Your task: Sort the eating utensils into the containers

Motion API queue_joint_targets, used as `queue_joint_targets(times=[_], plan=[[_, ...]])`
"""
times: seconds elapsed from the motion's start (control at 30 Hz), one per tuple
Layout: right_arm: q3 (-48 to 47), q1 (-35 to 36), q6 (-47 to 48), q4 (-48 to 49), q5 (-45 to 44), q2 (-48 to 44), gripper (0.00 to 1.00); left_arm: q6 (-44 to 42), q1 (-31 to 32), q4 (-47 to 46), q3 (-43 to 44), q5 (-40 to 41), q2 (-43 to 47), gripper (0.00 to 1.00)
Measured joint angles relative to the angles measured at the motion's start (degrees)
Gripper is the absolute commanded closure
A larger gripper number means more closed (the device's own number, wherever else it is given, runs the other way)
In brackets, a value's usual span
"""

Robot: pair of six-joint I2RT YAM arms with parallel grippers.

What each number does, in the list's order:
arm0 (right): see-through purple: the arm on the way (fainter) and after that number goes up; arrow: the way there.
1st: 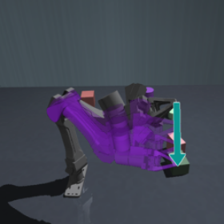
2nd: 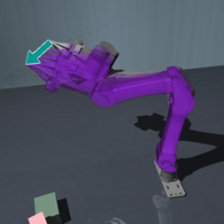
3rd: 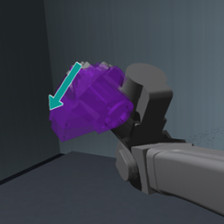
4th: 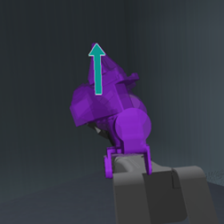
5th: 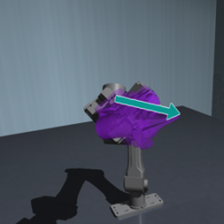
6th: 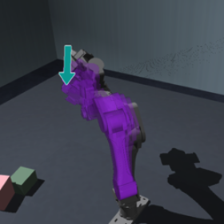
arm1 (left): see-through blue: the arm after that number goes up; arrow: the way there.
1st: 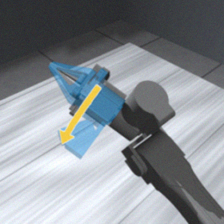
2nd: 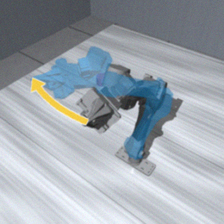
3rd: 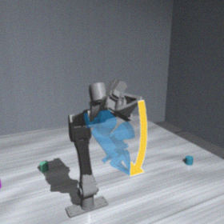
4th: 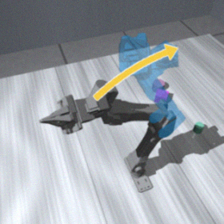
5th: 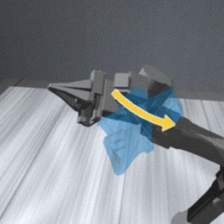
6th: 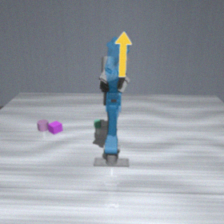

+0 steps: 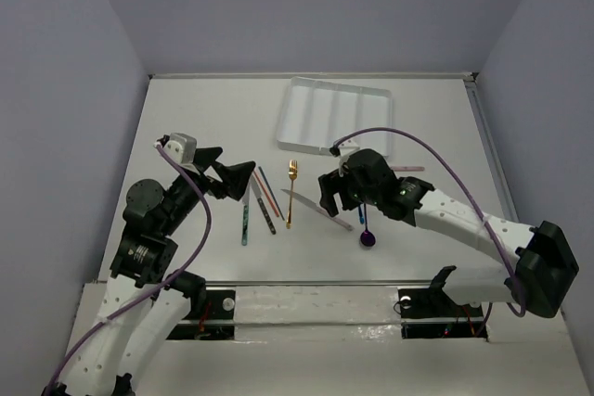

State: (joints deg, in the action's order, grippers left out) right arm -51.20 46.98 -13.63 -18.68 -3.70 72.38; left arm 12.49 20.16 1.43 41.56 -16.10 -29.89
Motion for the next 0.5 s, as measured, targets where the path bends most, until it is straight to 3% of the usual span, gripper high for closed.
queue_joint_targets(times=[0.5], plan=[[-0.35,0.7,0.02,0.15,0.35,4.17,0.25,0.0,0.52,0.22,0.0,1.55,0.9,0.01]])
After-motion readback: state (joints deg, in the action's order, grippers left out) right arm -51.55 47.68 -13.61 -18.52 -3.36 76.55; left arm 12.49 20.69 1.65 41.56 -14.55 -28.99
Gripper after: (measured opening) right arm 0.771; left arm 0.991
